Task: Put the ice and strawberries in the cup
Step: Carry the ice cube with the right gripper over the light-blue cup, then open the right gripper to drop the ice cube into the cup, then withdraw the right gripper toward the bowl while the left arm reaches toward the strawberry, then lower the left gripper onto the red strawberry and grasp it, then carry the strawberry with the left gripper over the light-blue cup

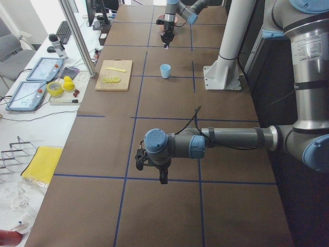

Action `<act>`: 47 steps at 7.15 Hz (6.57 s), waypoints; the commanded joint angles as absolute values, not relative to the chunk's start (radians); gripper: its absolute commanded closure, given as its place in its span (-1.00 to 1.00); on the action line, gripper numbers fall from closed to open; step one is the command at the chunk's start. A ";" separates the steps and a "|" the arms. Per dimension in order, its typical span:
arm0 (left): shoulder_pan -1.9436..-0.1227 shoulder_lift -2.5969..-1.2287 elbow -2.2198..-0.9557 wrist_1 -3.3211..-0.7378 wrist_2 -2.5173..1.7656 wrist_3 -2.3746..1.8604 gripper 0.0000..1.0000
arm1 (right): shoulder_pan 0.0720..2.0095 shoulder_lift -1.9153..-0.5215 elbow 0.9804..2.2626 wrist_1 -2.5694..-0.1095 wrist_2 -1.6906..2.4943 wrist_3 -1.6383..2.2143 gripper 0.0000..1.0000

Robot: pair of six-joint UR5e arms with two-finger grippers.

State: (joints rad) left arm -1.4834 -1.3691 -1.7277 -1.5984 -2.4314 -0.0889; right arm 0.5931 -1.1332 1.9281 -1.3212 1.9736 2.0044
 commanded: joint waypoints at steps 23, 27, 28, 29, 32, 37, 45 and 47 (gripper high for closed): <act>-0.845 -1.402 -1.665 -2.340 -2.023 -0.930 -0.97 | 0.779 -1.451 2.175 -1.393 2.128 1.763 -1.00; -0.842 -1.457 -1.554 -2.471 -2.025 -0.957 -0.89 | 0.778 -1.445 2.174 -1.393 2.128 1.763 -1.00; -0.842 -1.457 -1.554 -2.473 -2.026 -0.959 -0.81 | 0.778 -1.443 2.174 -1.393 2.128 1.763 -1.00; -0.842 -1.456 -1.554 -2.485 -2.028 -0.959 -0.56 | 0.776 -1.442 2.172 -1.393 2.128 1.763 -1.00; -0.844 -1.443 -1.562 -2.493 -2.036 -0.957 -0.27 | 0.775 -1.437 2.168 -1.393 2.123 1.763 -1.00; -0.844 -1.402 -1.601 -2.494 -2.069 -0.957 0.05 | 0.773 -1.437 2.157 -1.393 2.120 1.763 -1.00; -0.835 -1.416 -1.822 -2.533 -2.071 -1.229 1.00 | 0.787 -1.453 2.164 -1.393 2.126 1.761 -1.00; -0.755 -1.628 -1.841 -2.446 -2.071 -1.394 1.00 | 0.801 -1.474 2.166 -1.393 2.128 1.735 -1.00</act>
State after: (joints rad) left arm -0.8027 -1.5032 -1.8254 -2.5060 -2.0707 -1.2950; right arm 0.7932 -1.4628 2.1652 -1.3929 2.1266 1.7535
